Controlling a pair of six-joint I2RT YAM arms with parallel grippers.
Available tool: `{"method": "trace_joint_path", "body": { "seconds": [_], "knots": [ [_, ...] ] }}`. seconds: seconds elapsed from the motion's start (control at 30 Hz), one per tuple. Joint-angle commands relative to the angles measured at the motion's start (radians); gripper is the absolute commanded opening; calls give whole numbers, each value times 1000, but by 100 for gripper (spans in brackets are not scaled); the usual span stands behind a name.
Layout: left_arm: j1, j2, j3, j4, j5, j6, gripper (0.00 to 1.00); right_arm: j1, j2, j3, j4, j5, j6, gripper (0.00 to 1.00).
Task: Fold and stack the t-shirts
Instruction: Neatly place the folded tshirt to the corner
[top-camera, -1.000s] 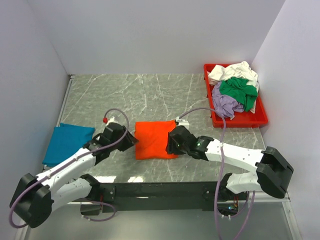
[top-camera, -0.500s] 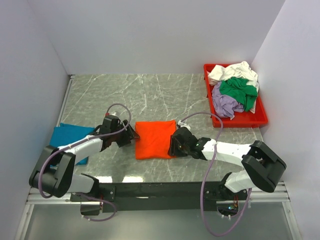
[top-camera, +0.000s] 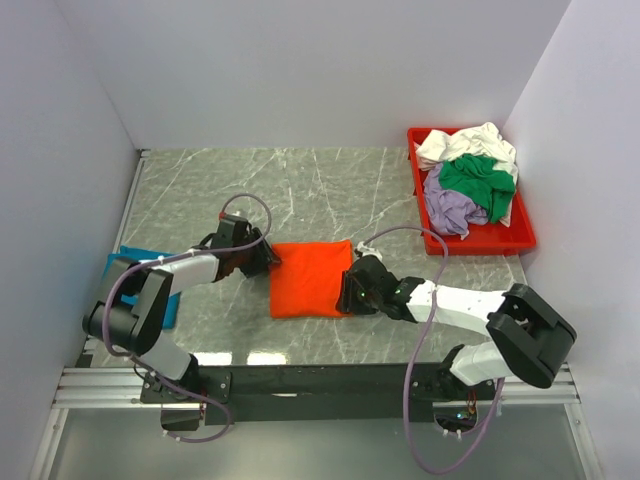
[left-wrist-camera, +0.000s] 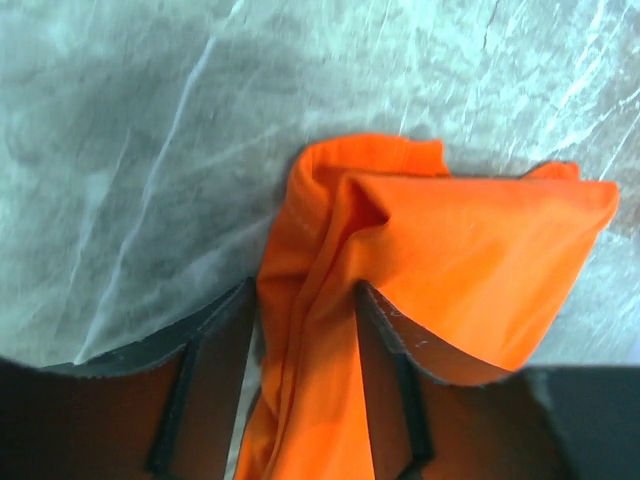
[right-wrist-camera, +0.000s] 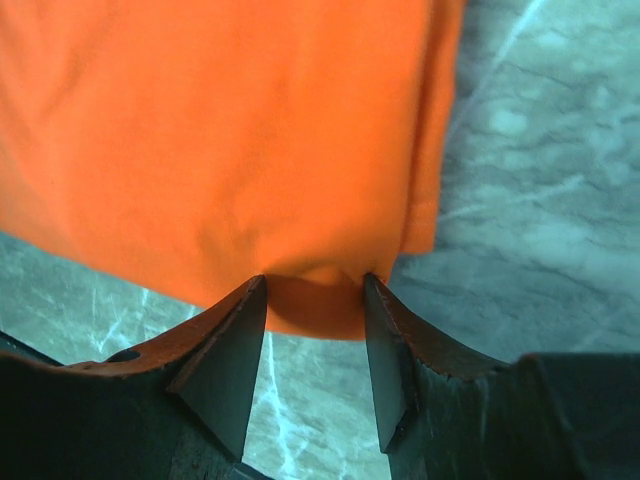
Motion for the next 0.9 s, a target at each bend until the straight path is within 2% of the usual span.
{"method": "trace_joint_path", "body": {
  "seconds": [0.0, 0.07, 0.17, 0.2, 0.27, 0.37, 0.5, 0.53, 0.63, 0.7, 0.87],
  "knots": [
    [-20, 61, 10, -65, -84, 14, 51, -13, -58, -23, -44, 2, -17, 51],
    [-37, 75, 24, -82, -116, 10, 50, -18, -78, -23, -52, -1, -18, 51],
    [-69, 100, 39, -111, -161, -36, 42, -18, -118, -20, -67, -2, -21, 51],
    [-84, 109, 46, -120, -161, -51, 32, -19, -134, -18, -75, -5, -21, 51],
    [-100, 120, 64, -149, -162, -105, 22, -19, -151, -15, -88, -5, -23, 51],
    [-109, 120, 96, -214, -222, -195, 1, -21, -197, -6, -116, -5, -26, 51],
    [-98, 107, 241, -405, -311, -298, 1, -21, -260, 9, -156, 4, -30, 51],
    [-97, 109, 277, -504, -334, -333, 1, -21, -272, 11, -168, 5, -30, 52],
    [-65, 118, 398, -615, -386, -377, 1, -21, -309, 22, -184, 8, -30, 52],
    [-13, 127, 465, -697, -405, -394, 1, -21, -323, 28, -196, 7, -30, 52],
    [139, 120, 533, -786, -429, -407, 1, -21, -346, 35, -216, 2, -30, 52]
  ]
}}
